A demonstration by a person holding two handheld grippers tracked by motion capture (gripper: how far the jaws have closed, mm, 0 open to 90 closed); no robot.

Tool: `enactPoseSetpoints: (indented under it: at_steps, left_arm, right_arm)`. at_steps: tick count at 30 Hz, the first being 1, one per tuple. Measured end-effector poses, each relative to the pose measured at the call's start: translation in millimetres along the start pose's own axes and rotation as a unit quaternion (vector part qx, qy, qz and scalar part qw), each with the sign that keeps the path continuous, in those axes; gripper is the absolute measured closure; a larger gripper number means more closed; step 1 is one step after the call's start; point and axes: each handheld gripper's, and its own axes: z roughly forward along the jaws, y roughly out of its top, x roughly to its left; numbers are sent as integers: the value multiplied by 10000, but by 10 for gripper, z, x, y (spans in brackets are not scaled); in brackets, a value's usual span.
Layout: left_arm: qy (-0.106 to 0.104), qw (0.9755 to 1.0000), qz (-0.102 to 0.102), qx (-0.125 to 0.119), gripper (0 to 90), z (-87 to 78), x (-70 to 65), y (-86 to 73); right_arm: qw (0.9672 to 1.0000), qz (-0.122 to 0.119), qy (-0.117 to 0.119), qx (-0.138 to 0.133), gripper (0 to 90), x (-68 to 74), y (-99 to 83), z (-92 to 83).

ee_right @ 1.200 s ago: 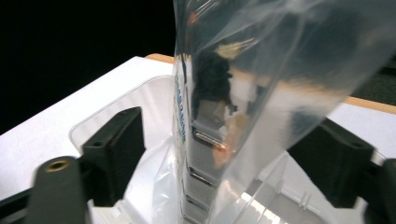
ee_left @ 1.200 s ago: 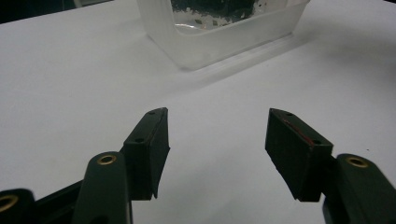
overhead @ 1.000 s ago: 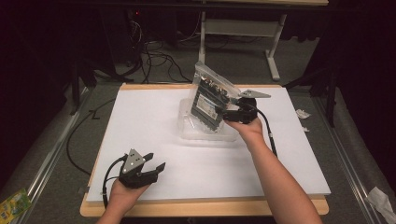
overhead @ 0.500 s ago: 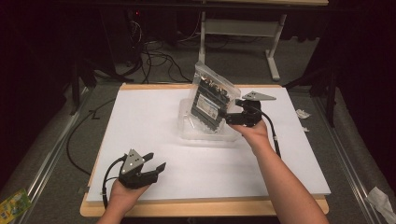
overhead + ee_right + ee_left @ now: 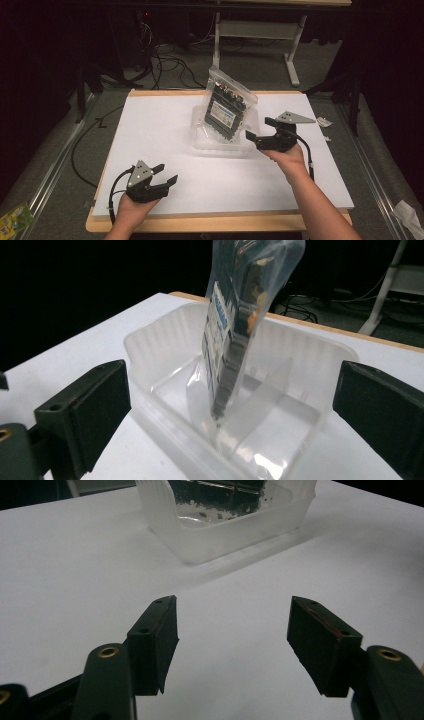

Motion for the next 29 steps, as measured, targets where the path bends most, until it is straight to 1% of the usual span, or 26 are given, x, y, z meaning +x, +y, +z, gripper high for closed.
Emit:
enactPoseSetpoints:
  at_steps: [3,4,7,9,10,12,13,14,15,16,17,18,20,22,25,29]
  left_arm:
    - [-39,10000,42,18,359,4,-3,-4]
    - [-47,10000,43,29,356,5,-7,-3]
    - [-59,10000,50,23,355,5,-31,-1]
    - [-80,9999,102,36,352,0,-62,5]
    - [-93,9999,120,28,352,0,-82,6]
    - [-103,9998,175,28,350,8,-120,7]
    - [-131,9997,202,50,349,15,-135,6]
    - [-141,9996,221,67,349,25,-149,5]
    - [-147,9996,238,85,348,39,-161,5]
    - [-167,9995,263,103,346,51,-169,5]
    - [-174,9993,293,130,346,64,-175,2]
    - [-168,9993,301,149,346,76,-180,-1]
    - [-177,9992,313,189,343,97,-183,-3]
    - [-183,9992,305,200,343,111,-181,-2]
    - [-169,9992,288,211,341,122,-183,-5]
    - [-160,9993,257,226,340,118,-174,-15]
  right_arm:
    - [9999,-71,-55,-58,14,30,-83,-172]
    - [9999,-100,-81,-71,13,46,-129,-262]
    - [9998,-107,-110,-114,13,74,-234,-424]
    - [9998,-62,-123,-128,11,90,-332,-540]
    - [9998,-17,-127,-138,11,102,-392,-596]
    - [9998,-8,-141,-116,0,113,-504,-701]
    - [9998,-2,-161,-133,0,120,-598,-796]
    - [9994,35,-219,-251,4,123,-698,-888]
    - [9989,111,-281,-348,31,124,-816,-975]
    - [9990,144,-323,-284,27,125,-917,-1029]
    - [9995,143,-280,-97,11,114,-985,-1062]
    - [9994,168,-304,-2,12,110,-1054,-1101]
    - [9991,250,-340,46,13,111,-1151,-1159]
    - [9991,223,-356,38,13,118,-1166,-1169]
    - [9993,159,-347,-26,12,124,-1139,-1140]
    - [9995,96,-304,81,12,124,-1162,-1091]
